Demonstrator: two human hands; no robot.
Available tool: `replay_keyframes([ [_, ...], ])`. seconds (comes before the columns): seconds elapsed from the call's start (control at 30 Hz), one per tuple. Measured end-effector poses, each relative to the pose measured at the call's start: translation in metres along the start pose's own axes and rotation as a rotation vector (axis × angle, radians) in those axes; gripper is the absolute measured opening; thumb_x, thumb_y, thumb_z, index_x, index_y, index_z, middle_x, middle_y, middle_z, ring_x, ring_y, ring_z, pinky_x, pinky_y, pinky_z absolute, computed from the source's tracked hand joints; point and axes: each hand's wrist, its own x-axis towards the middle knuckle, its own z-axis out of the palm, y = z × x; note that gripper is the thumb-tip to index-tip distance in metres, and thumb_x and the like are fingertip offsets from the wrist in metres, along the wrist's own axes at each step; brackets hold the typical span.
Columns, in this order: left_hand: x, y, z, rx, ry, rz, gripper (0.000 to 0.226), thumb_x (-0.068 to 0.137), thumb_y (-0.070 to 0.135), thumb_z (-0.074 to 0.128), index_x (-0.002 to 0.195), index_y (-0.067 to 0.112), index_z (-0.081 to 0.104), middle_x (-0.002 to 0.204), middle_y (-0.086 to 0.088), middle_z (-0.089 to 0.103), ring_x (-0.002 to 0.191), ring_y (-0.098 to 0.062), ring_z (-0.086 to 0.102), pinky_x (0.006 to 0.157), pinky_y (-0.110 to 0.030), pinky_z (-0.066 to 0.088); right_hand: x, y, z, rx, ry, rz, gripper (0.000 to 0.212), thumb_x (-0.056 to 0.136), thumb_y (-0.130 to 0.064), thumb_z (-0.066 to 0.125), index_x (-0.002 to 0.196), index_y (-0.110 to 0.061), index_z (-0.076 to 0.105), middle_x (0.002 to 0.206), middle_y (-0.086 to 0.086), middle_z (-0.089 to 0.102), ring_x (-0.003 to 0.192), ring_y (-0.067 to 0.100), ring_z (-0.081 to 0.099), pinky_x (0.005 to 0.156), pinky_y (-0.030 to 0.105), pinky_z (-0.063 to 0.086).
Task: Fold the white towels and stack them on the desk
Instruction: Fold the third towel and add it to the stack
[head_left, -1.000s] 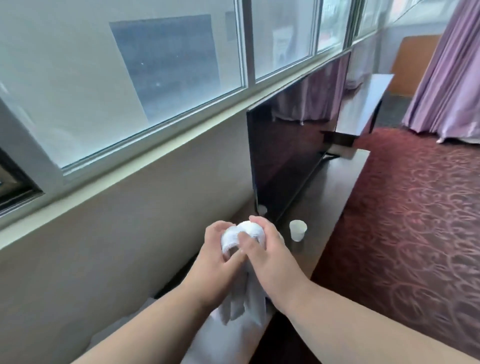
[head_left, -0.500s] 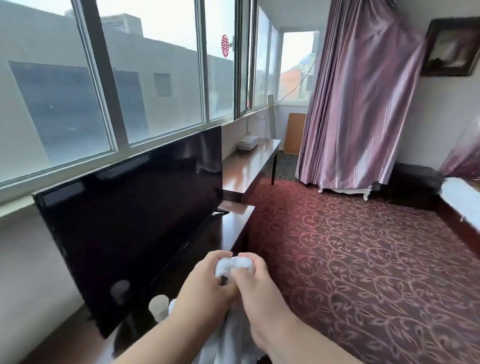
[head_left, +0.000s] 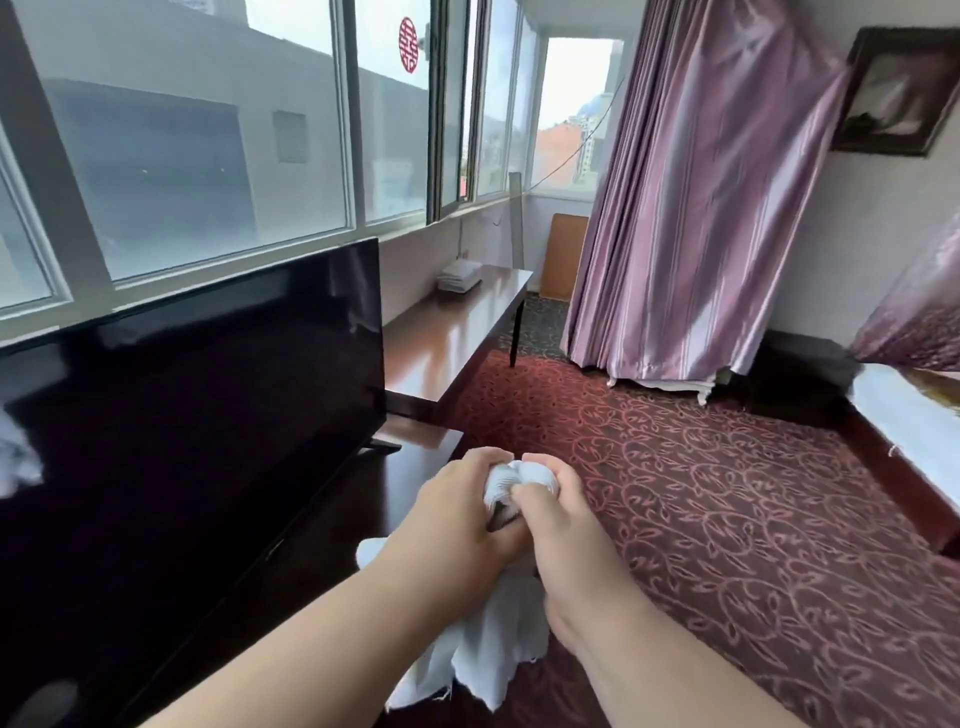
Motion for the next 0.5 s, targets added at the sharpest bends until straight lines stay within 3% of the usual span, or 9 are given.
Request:
replay_keyframes([
  [0.1, 0.08, -0.022, 0.013, 0.043, -0.007, 0.063, 0.053, 0.075, 0.047, 0.064, 0.125, 0.046, 0.044, 0.113, 0.026, 0.056, 0.11, 0.006, 0.049, 0.089, -0.014, 0.04, 0.077, -0.004, -0.005, 0.016, 0.035, -0.031, 0.044, 0.06, -0.047, 0.058, 0.103, -0.056, 0.059, 0.1, -0.004, 0.075, 0.095, 0.015, 0.072, 0.09, 0.047, 0.058],
  [0.23, 0.202, -0.042, 0.025, 0.084, -0.087, 0.123, 0.055, 0.077, 0.044, 0.066, 0.128, 0.037, 0.046, 0.118, 0.019, 0.056, 0.114, -0.003, 0.049, 0.098, -0.028, 0.043, 0.184, -0.024, -0.013, 0.039, 0.101, -0.033, 0.043, 0.061, -0.047, 0.058, 0.103, -0.058, 0.058, 0.094, -0.012, 0.075, 0.089, 0.01, 0.072, 0.081, 0.039, 0.058],
  [0.5, 0.395, -0.069, 0.077, 0.079, -0.12, 0.132, 0.055, 0.071, 0.052, 0.061, 0.123, 0.046, 0.045, 0.118, 0.024, 0.055, 0.115, 0.005, 0.049, 0.099, -0.027, 0.044, 0.37, -0.049, -0.048, 0.028, 0.169, -0.065, 0.048, 0.061, -0.052, 0.059, 0.109, -0.059, 0.057, 0.105, -0.011, 0.073, 0.102, 0.011, 0.069, 0.096, 0.048, 0.054],
])
